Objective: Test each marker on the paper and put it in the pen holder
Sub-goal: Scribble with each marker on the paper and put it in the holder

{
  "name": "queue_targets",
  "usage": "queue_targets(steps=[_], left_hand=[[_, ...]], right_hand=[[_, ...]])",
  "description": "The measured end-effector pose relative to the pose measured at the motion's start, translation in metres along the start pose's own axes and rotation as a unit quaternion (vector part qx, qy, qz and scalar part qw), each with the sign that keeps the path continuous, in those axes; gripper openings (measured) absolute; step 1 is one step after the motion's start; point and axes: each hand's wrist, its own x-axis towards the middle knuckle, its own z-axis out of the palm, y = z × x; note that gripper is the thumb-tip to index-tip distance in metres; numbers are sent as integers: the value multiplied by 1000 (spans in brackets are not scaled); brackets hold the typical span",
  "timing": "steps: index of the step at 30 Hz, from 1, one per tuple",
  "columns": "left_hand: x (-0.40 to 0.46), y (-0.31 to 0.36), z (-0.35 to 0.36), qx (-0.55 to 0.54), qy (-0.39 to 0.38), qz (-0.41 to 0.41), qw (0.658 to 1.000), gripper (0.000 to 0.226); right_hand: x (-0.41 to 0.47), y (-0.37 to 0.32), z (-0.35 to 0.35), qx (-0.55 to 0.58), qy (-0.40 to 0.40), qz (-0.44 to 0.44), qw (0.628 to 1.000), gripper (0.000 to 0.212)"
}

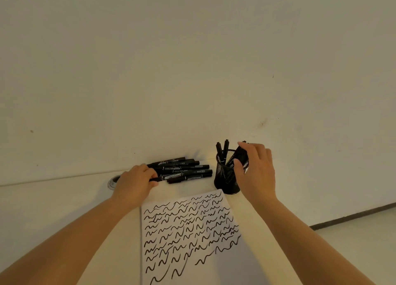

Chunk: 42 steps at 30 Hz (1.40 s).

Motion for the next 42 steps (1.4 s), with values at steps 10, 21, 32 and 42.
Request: queue_targets(steps=[10, 21, 32, 42], left_hand=[[-87, 91, -58, -272, -40, 65, 959, 4], [-163, 95, -52, -363, -83, 47, 927, 23], [-196, 77, -58, -131, 88, 65, 985, 33], [-161, 44, -20, -301, -41, -39, 952, 17]], right_hand=[[-78, -67, -17, 363, -195, 146, 899, 15], [-139, -92, -27, 448, -214, 235, 836, 27], [-132, -62, -32, 457, -18, 445, 770, 35], [-156, -97, -14, 433, -319, 271, 799, 18]])
